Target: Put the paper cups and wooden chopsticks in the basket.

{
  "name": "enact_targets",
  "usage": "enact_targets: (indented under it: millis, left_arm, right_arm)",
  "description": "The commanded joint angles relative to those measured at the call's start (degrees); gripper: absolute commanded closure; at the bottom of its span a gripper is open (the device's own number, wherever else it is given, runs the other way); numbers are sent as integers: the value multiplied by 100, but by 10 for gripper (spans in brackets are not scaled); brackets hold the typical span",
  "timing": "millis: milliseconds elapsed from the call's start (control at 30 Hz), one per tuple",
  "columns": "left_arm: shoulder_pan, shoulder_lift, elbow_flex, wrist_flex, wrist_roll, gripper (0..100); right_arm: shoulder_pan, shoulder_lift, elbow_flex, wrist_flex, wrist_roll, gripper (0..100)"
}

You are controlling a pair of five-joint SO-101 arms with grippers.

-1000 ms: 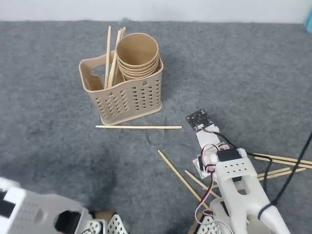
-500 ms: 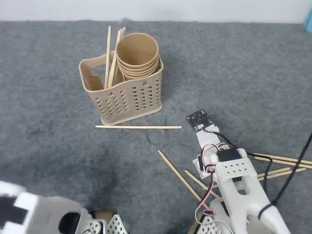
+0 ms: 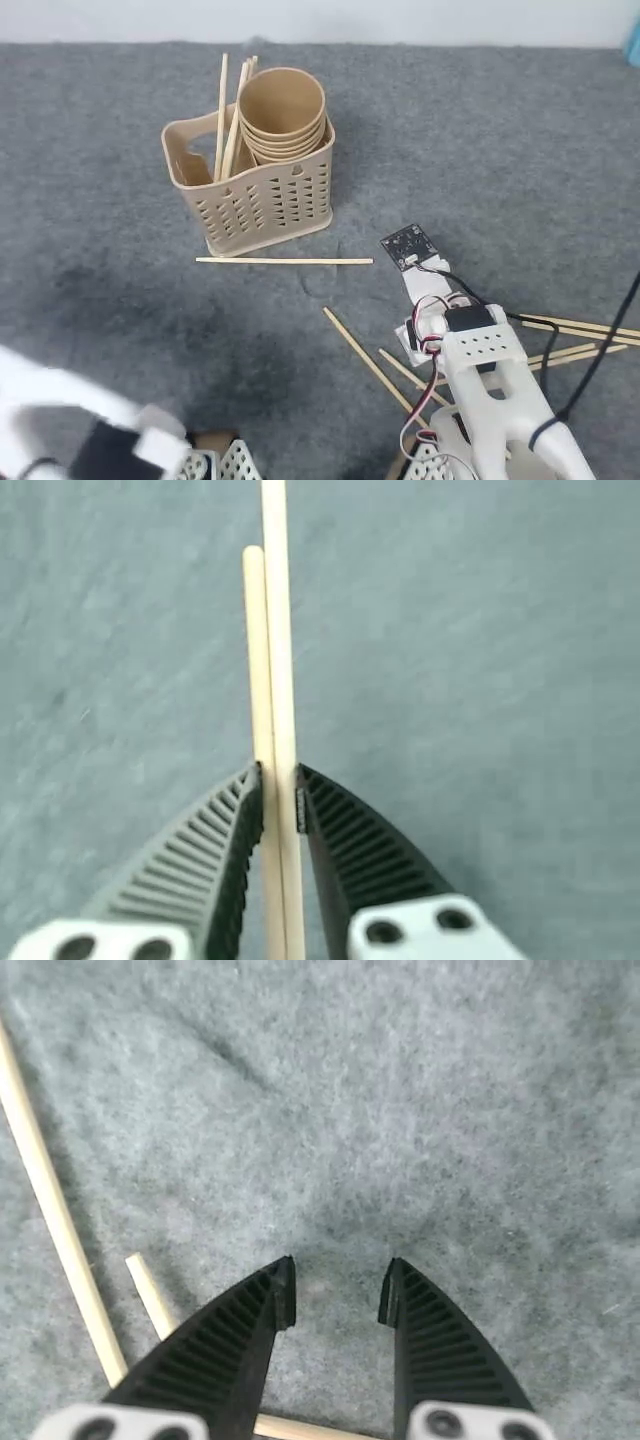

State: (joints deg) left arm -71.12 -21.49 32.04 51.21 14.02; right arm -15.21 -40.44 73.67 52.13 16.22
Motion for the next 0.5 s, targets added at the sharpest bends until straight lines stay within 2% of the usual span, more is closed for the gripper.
enact_targets:
  millis: [0, 100, 233, 467]
  left_arm:
    - [826, -1591, -13, -167, 536, 990]
    - [1398, -2479, -48, -176, 782, 989]
    - [2268, -3543, 40, -835, 1169, 989]
    - [3710, -4598, 769, -3376, 1196, 989]
  right_arm:
    - [48, -163, -26, 40, 53, 844]
    - [57, -163, -26, 40, 53, 844]
    - [57, -163, -26, 40, 53, 844]
    - [57, -163, -26, 40, 53, 844]
